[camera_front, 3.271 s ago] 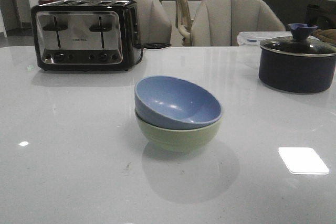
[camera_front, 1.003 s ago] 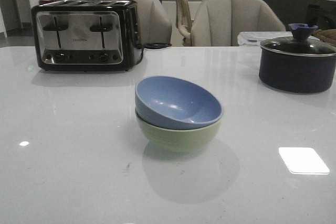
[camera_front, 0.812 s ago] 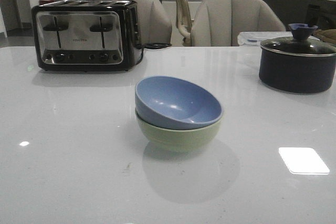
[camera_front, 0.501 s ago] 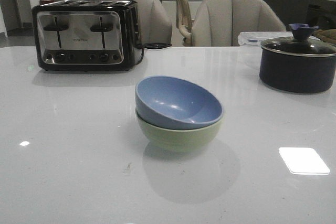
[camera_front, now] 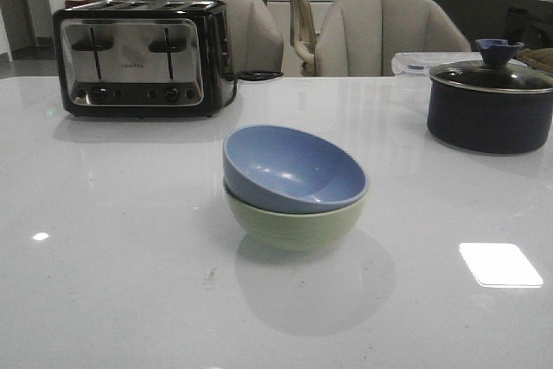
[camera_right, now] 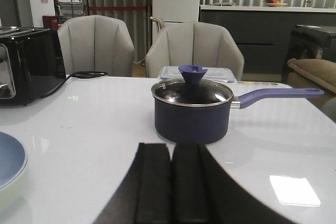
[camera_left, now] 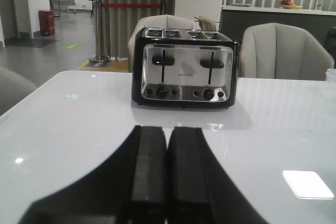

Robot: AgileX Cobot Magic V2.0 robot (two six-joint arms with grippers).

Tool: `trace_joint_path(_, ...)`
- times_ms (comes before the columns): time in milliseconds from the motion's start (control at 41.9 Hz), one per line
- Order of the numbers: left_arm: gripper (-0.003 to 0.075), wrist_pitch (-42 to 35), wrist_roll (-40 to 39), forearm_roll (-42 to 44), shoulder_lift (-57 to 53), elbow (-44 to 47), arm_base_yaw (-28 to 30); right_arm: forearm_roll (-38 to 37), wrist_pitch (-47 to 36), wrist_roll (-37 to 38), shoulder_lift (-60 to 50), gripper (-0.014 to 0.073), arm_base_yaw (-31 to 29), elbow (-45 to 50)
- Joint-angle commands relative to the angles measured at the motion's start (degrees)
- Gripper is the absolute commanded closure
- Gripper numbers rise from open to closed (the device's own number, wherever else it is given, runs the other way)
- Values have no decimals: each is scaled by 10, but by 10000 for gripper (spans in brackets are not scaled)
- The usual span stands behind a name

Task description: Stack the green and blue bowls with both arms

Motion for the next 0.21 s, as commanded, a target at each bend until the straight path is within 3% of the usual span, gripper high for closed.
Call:
trace_joint_path(0,618,-49,0,-5,-11,13,-3,0,-57,-2,-13,552,1,-1)
trace_joint_path(191,618,-49,0,-5,-11,13,-3,0,-57,-2,-13,552,3,-1)
